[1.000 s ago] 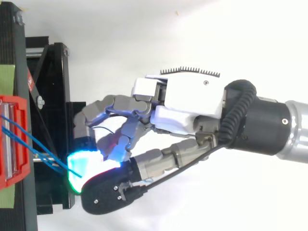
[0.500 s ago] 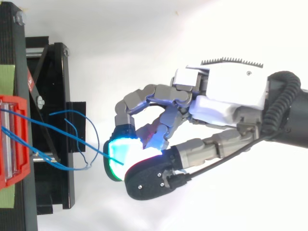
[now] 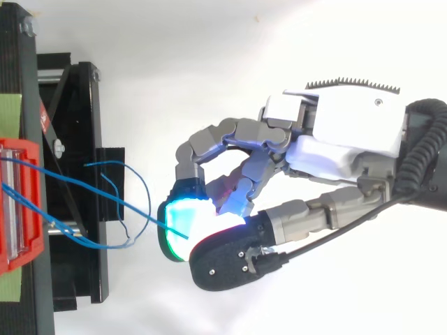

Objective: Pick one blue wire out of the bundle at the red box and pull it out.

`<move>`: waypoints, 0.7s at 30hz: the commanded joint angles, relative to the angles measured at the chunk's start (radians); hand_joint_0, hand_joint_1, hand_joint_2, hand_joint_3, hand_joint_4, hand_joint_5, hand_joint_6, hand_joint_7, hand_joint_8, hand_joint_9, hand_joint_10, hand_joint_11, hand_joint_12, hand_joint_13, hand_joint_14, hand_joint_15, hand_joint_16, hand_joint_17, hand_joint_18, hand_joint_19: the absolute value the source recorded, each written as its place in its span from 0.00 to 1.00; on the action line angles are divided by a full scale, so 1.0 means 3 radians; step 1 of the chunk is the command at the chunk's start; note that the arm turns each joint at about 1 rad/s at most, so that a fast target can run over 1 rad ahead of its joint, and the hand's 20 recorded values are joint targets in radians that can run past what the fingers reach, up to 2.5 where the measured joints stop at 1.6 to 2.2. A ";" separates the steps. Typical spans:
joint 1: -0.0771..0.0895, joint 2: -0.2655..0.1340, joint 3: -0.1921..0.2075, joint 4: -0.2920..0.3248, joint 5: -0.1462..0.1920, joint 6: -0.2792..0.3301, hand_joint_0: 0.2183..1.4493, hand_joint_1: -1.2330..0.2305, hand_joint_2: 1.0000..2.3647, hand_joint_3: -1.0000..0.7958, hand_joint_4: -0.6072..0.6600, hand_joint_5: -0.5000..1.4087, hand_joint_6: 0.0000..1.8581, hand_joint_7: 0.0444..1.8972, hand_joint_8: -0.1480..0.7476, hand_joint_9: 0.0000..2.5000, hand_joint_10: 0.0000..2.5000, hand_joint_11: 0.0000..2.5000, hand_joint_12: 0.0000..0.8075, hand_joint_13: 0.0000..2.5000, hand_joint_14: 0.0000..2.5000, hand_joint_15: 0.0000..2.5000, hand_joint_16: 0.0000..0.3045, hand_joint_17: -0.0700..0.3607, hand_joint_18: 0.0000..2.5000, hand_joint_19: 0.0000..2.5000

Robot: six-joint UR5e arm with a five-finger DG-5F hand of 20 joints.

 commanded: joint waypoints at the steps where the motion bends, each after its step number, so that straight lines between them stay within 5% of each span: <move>1: 0.0001 -0.0001 0.0000 0.0000 0.0005 -0.0008 0.30 0.26 0.01 0.60 0.41 0.23 0.46 0.59 0.44 0.48 0.01 0.23 0.46 0.28 0.01 0.16 0.20 0.48 0.24 0.21; 21: 0.0001 -0.0001 0.0000 -0.0005 0.0010 -0.0008 0.30 0.27 0.01 0.60 0.41 0.23 0.46 0.58 0.44 0.49 0.01 0.23 0.46 0.30 0.01 0.17 0.20 0.48 0.24 0.21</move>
